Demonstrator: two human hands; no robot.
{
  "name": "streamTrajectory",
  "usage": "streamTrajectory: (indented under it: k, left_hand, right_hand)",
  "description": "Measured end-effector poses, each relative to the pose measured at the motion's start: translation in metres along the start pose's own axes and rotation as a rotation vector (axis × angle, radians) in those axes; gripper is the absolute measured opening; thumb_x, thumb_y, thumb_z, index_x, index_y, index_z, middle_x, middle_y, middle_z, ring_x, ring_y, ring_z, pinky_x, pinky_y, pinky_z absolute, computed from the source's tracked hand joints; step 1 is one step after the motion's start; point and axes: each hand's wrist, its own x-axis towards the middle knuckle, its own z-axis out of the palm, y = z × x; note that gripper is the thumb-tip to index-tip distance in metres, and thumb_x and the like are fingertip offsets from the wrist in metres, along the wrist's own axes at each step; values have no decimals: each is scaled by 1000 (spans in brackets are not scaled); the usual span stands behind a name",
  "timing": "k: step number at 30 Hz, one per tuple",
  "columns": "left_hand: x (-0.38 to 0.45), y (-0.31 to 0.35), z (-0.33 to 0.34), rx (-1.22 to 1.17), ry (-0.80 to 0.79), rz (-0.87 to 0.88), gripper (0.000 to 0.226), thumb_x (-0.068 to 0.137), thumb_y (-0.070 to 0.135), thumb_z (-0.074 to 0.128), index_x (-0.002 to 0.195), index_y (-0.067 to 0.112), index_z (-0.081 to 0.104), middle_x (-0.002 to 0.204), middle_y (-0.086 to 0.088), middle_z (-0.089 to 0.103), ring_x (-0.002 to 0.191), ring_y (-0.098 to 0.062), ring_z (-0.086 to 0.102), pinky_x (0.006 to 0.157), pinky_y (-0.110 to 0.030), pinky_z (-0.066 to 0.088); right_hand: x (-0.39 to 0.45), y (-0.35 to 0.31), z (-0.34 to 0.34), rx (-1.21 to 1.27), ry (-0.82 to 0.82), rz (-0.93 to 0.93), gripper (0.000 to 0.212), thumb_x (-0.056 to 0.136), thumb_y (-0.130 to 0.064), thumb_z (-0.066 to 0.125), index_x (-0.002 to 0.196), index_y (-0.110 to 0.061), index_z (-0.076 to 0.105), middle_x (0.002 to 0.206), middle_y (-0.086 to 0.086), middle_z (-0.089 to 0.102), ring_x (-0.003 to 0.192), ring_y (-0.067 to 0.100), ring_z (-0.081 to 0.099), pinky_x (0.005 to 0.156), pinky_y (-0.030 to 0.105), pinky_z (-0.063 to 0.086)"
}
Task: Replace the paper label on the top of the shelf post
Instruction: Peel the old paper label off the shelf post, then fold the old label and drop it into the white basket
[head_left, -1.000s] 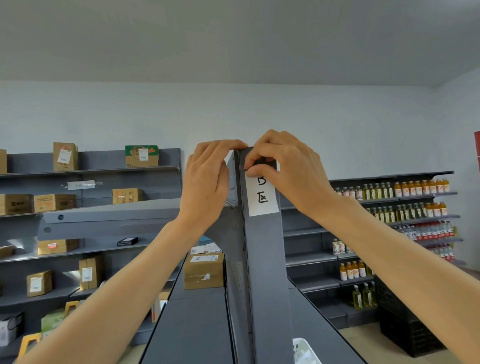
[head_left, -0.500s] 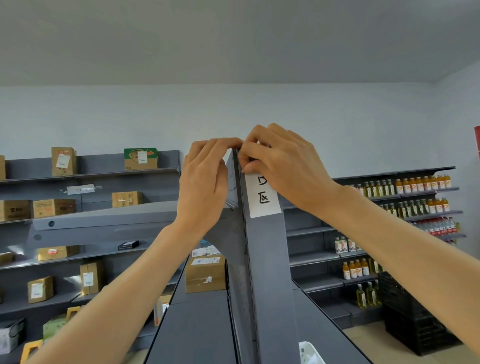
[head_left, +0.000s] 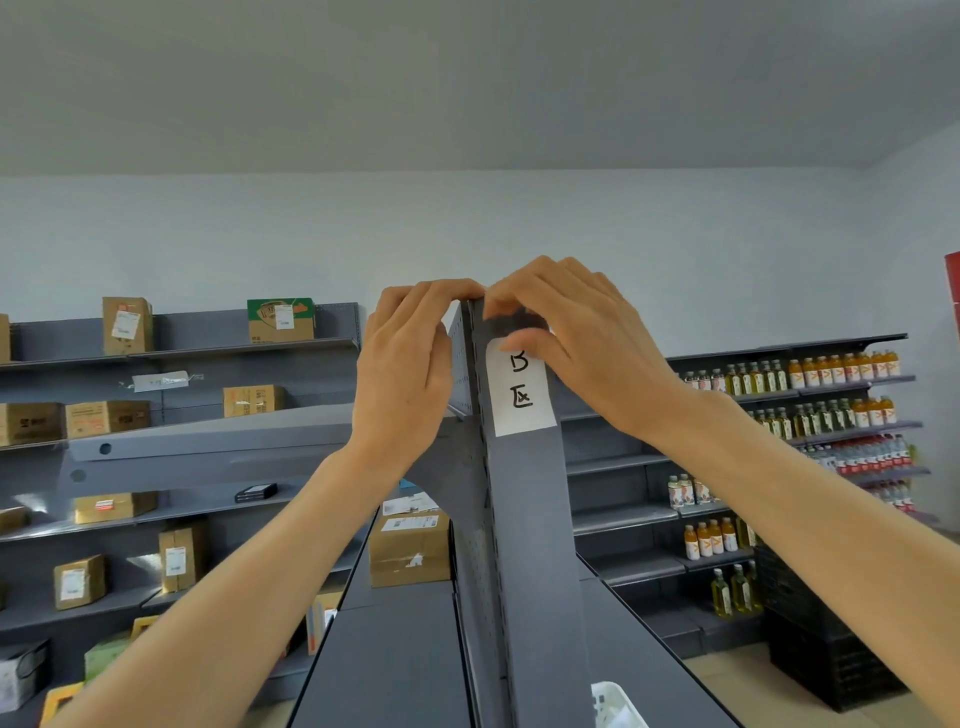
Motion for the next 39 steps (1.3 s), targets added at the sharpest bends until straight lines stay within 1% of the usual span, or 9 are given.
streamTrajectory:
  k: [3, 10, 15, 18, 21, 27, 30, 33, 39]
  left_hand:
    - [0, -1, 0, -5, 0, 3, 40, 89, -3, 38, 119, 12, 61, 114, -3, 64, 110, -22, 51, 92, -31, 44]
    - [-1, -1, 0, 4, -12, 3, 45, 87, 0, 33, 121, 12, 61, 115, -5, 66, 109, -23, 52, 90, -29, 43]
    - [0, 3, -1, -11, -6, 1, 47, 86, -8, 37, 120, 13, 61, 116, -3, 66, 111, -21, 50, 93, -33, 44]
    - [0, 3, 0, -8, -6, 14, 46, 85, -11, 39, 118, 13, 61, 115, -3, 65, 111, -21, 49, 94, -42, 45]
    - [0, 4, -2, -8, -18, -1, 47, 84, -12, 40, 117, 14, 60, 112, -2, 64, 110, -21, 48, 92, -48, 45]
    - [-22, 35, -11, -172, -8, -171, 36, 100, 13, 37, 129, 25, 54, 127, 18, 51, 133, -13, 39, 109, -41, 34]
    - [-40, 69, -14, -327, -35, -163, 25, 99, 22, 43, 121, 31, 52, 121, 18, 57, 115, -13, 55, 90, -31, 49]
    - [-49, 92, -6, -371, -102, -173, 24, 95, 16, 57, 102, 37, 49, 107, 9, 63, 101, -12, 61, 71, -31, 53]
    - [-59, 115, 16, -433, -141, -400, 22, 91, 6, 61, 92, 28, 55, 95, 7, 68, 85, -11, 68, 65, -16, 52]
  right_hand:
    - [10, -3, 1, -61, -81, -12, 14, 84, -19, 74, 96, -18, 67, 105, 1, 64, 92, 23, 56, 78, 28, 35]
    - [11, -12, -8, -111, -104, -29, 13, 88, -13, 72, 84, -21, 62, 83, -5, 66, 83, 21, 58, 76, 37, 47]
    - [4, -16, -27, 63, -150, 78, 10, 93, -15, 64, 84, -18, 65, 75, -4, 68, 73, 15, 60, 80, 30, 46]
    - [5, -19, -33, 222, -180, 193, 13, 92, -10, 61, 82, -17, 64, 78, -3, 69, 78, 17, 65, 71, 32, 50]
    - [17, -23, -46, 444, -77, 311, 15, 89, -7, 60, 79, -18, 64, 76, -5, 69, 79, 14, 69, 67, 35, 54]
    - [15, -16, -73, 461, -229, 317, 15, 90, -7, 60, 80, -18, 62, 80, -4, 70, 80, 10, 71, 62, 25, 54]
    - [-3, -8, -78, 515, -346, 307, 22, 92, -1, 55, 83, -20, 57, 86, -6, 66, 86, 12, 67, 64, 22, 52]
    - [-12, -2, -80, 569, -410, 303, 25, 94, 4, 51, 89, -20, 57, 93, -5, 64, 90, 13, 63, 71, 20, 49]
    - [-30, 17, -87, 626, -494, 346, 35, 94, 8, 45, 109, -22, 55, 95, 2, 62, 82, 10, 61, 74, 21, 48]
